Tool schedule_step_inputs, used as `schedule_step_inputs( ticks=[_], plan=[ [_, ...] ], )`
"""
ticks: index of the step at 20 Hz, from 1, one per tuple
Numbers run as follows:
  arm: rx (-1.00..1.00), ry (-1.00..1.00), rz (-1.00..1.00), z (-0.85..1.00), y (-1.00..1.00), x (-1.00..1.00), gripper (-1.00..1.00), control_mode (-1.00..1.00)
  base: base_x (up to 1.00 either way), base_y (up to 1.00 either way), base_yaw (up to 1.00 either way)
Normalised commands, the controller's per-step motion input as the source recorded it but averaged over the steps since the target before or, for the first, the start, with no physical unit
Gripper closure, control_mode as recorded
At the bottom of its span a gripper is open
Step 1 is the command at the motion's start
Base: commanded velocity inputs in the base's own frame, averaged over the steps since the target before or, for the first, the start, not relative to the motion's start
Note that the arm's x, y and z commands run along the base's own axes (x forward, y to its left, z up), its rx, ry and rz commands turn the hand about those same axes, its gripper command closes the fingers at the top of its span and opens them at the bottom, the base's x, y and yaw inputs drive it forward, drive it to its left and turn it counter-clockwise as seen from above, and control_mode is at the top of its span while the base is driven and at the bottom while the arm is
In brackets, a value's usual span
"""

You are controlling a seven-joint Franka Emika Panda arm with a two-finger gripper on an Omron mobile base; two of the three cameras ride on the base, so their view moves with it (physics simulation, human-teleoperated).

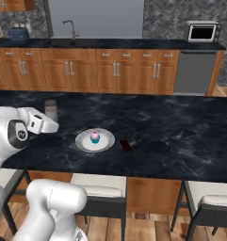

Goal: Take the cinnamon bottle from the cabinet and place it on the dining table, next to the plate with the cupcake. Then take the chocolate from the dining counter and place it on the cupcake plate.

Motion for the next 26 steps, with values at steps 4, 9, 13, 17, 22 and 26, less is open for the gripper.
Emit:
schedule_step_inputs(
  ticks=[4,9,13,17,22,26],
  plan=[
    [0.0,0.04,0.0,-0.71,0.16,0.7,1.0,-1.0,0.0,0.0,0.0],
    [0.0,0.08,0.0,-0.68,0.22,0.5,1.0,-1.0,0.0,0.0,0.0],
    [0.0,0.05,0.0,-0.56,0.12,0.52,1.0,-1.0,0.0,0.0,0.0],
    [-0.03,0.01,0.0,-0.74,0.15,0.54,1.0,-1.0,0.0,0.0,0.0],
    [-0.05,0.0,0.0,-0.67,0.08,0.29,1.0,-1.0,0.0,0.0,0.0],
    [-0.04,0.0,-0.06,-0.47,0.1,0.1,1.0,-1.0,0.0,0.0,0.0]
  ],
)
